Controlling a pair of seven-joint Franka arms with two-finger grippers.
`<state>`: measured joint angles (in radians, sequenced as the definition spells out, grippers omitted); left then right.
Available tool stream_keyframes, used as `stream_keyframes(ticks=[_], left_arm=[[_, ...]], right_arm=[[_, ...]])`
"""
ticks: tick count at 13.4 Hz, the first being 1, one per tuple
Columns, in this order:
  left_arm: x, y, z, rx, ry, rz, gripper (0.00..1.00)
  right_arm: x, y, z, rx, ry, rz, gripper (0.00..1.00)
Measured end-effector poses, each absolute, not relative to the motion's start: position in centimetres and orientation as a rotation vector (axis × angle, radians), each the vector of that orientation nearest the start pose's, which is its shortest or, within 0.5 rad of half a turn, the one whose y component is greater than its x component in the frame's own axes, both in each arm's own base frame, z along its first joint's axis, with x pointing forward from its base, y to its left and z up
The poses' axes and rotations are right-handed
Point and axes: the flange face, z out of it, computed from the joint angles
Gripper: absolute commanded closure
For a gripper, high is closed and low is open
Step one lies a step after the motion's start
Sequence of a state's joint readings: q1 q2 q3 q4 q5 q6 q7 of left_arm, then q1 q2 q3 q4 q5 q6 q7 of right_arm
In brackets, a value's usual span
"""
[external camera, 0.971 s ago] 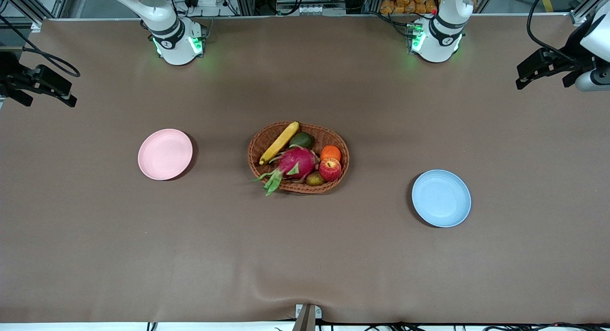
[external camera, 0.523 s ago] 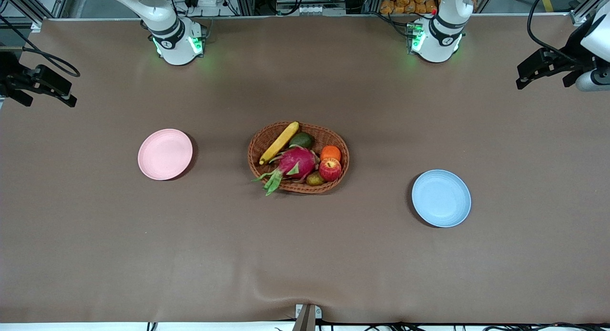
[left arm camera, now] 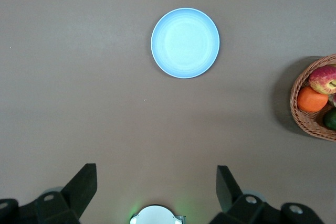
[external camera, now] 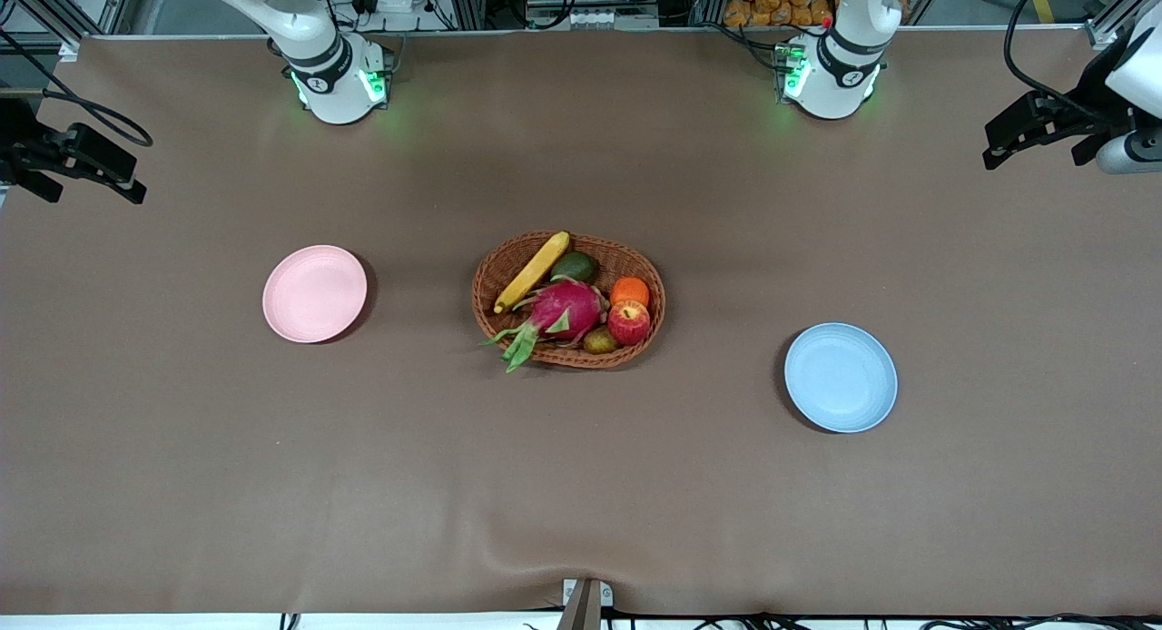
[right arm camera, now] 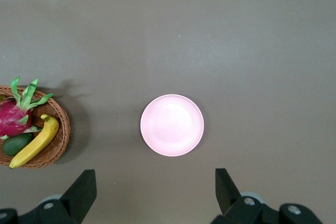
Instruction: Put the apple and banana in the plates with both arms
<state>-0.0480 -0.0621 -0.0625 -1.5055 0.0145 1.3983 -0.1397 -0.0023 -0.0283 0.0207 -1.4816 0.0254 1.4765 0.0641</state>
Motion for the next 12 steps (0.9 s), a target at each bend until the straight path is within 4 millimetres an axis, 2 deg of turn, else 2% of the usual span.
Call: stream_keyframes(ticks=[12], left_arm=[[51.33,-5.67,66.71,-3.114,-0.048,0.092,0.0]], right_arm=[[53.55,1.3,67.32,-3.115,0.067,-0.034,0.0]])
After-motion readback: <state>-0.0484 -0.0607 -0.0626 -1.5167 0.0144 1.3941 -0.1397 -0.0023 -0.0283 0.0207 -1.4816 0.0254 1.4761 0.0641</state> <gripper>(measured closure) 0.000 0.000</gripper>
